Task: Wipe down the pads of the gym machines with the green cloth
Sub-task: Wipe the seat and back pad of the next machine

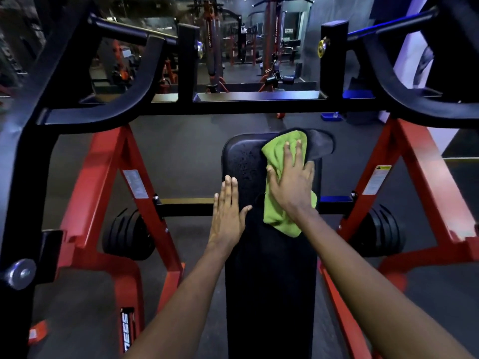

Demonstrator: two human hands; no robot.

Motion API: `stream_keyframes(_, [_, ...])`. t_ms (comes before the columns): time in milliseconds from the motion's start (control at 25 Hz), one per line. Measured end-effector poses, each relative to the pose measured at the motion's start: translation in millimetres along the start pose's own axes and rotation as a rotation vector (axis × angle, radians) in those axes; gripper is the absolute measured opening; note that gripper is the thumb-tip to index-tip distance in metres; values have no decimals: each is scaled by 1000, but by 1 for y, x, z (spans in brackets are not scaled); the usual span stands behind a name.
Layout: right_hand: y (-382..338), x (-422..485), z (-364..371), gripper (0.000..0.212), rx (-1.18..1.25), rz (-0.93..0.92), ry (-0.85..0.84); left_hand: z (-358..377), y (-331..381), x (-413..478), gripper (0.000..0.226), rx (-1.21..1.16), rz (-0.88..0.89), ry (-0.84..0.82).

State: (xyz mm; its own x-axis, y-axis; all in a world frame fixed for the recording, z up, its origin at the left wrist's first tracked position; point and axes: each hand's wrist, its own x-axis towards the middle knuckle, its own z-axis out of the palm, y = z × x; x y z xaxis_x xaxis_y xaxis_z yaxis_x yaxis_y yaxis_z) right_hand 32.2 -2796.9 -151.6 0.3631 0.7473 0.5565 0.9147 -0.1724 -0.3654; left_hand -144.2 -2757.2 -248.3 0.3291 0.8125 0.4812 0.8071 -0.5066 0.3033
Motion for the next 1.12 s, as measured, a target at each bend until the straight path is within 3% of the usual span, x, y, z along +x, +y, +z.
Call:
stream_keyframes(200, [28,4,-15,75,-65,-214,-114,-5,3,-1,83,52,-28,-15])
stream_keyframes(320, [33,15,-30,67,-13,-188,-21,-9,4,-2,84,68,-37,-49])
stream_keyframes(440, [27,34,-53,52,232,-80,70,-10,4,-3,83,61,-27,-43])
stream_keyframes(600, [14,69,-76,48,388,8,323,-3,-1,0,83,5,9,-23])
stream_keyframes(840, [5,2,6,59,47,-27,238,5,-14,2,82,-30,92,23])
stream_keyframes(1000, [8,-22,4,104,-101,-11,94,12,-18,0,81,-84,136,46])
stream_keyframes(1120, [7,-28,-9,94,-208,2,69,10,-18,0,80,-134,148,57])
